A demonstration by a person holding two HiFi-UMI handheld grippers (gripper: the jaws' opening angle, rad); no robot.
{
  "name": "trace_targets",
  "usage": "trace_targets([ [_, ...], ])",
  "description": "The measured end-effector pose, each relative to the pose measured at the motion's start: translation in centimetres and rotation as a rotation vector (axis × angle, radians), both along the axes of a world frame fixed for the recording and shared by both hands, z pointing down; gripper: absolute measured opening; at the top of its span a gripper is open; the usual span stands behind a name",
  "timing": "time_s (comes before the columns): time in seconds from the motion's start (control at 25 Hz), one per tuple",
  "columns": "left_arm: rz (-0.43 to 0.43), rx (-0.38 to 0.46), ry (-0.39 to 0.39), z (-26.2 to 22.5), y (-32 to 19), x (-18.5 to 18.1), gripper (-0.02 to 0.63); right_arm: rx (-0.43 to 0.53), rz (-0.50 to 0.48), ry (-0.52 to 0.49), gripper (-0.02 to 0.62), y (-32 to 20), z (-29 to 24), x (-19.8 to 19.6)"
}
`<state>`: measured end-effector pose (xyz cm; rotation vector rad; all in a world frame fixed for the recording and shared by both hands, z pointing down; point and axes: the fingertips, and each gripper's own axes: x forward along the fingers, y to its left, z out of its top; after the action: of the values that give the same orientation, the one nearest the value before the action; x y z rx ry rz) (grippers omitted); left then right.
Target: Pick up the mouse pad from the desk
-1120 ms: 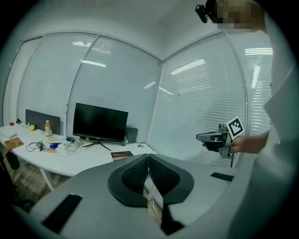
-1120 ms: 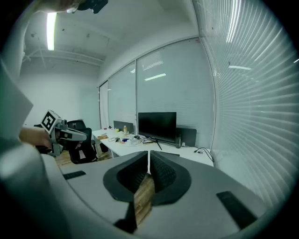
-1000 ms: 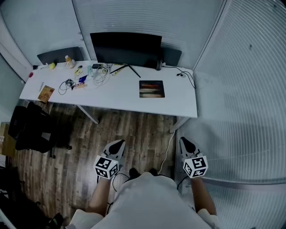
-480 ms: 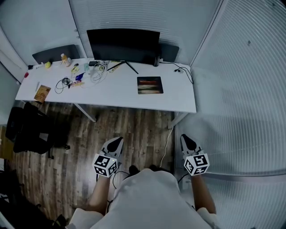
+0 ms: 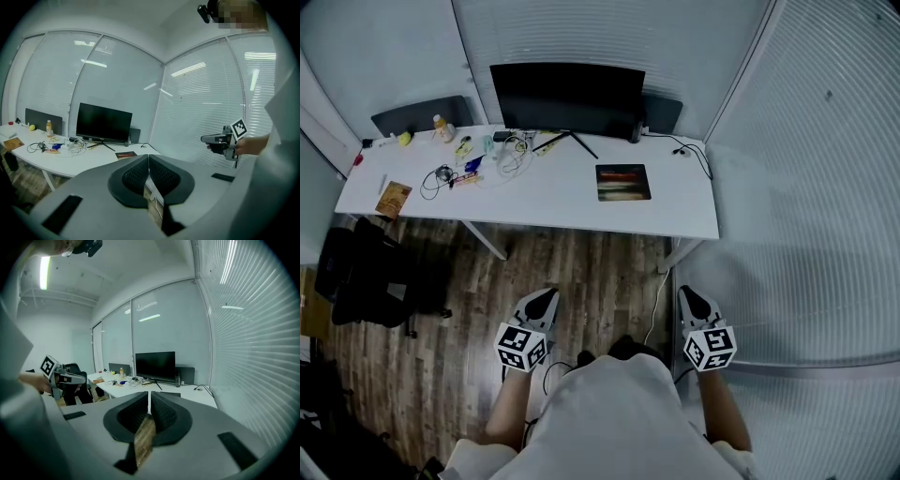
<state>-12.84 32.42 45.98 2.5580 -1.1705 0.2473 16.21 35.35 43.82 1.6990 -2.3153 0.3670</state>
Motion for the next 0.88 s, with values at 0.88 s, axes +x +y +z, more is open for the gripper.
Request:
trace_targets([
  [0.88,-0.071,-0.005,-0.048,0.2,-10.3,3.8,0.018,-0.004,-0.173,-0.048,0.038,-14.8,1.3,1.1],
])
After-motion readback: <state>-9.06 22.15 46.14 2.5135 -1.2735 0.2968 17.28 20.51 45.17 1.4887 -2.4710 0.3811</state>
